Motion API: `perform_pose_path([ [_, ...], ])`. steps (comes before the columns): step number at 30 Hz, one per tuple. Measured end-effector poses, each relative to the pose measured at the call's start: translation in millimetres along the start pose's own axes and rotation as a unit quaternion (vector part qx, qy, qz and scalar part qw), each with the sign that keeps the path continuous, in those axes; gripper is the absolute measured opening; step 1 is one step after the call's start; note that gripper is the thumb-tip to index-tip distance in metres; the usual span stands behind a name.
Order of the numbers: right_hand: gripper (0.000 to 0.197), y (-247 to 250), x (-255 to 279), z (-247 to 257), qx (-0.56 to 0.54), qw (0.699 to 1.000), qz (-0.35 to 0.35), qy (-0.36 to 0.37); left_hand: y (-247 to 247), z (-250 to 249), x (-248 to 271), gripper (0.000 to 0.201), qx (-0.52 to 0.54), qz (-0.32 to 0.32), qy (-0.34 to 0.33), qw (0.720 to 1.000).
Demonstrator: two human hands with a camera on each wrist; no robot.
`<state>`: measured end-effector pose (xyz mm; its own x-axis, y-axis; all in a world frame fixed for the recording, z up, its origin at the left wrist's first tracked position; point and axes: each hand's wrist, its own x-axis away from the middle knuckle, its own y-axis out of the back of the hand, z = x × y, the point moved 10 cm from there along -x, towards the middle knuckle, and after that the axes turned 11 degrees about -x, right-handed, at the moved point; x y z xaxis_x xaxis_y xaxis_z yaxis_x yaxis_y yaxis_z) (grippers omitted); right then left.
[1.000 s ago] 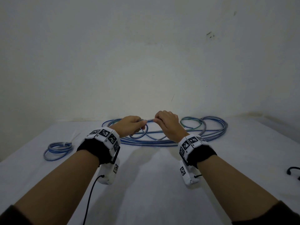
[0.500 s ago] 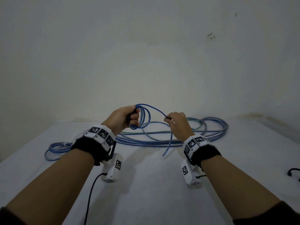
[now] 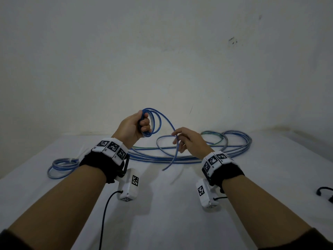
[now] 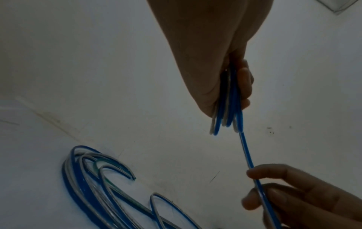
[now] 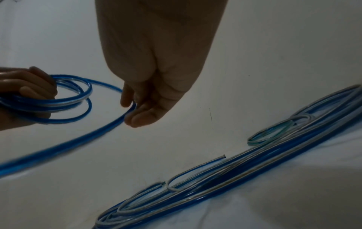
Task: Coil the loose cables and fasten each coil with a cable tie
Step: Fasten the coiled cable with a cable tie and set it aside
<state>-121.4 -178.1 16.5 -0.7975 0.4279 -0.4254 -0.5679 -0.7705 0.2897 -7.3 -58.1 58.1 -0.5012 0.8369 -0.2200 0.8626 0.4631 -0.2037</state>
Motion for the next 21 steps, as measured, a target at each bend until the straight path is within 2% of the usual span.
perform_pose_path([
  [2, 0.038, -7.0, 1.5, -2.1, -0.012, 1.0, 0.023, -0.011, -1.6, -1.6, -0.3, 0.033, 0.015, 0.002, -0.005, 1.0],
  [4, 0.036, -10.5, 3.0, -0.6, 0.005, 1.0, 0.031, -0.005, -5.3, -2.1, -0.4, 0.032, 0.027, 0.013, -0.006, 1.0],
  [8, 0.012, -8.4, 3.3, 6.6, 0.031, 0.999, 0.006, 0.026, -10.9, 3.4, 0.2, 0.03, 0.041, 0.029, 0.003, 0.999],
  [10, 0.007, -11.3, 2.3, 15.1, 0.064, 0.996, -0.002, 0.06, -12.5, 6.5, 0.6, 0.03, 0.048, 0.032, 0.001, 0.998],
  [13, 0.008, -20.0, -0.1, 25.0, 0.138, 0.984, -0.005, 0.112, -16.8, 10.1, 0.7, 0.03, 0.039, 0.023, -0.008, 0.999],
  [21, 0.014, -35.4, -0.7, 29.0, 0.149, 0.983, 0.014, 0.105, -26.8, 14.7, -1.0, 0.032, 0.06, 0.013, -0.021, 0.998],
])
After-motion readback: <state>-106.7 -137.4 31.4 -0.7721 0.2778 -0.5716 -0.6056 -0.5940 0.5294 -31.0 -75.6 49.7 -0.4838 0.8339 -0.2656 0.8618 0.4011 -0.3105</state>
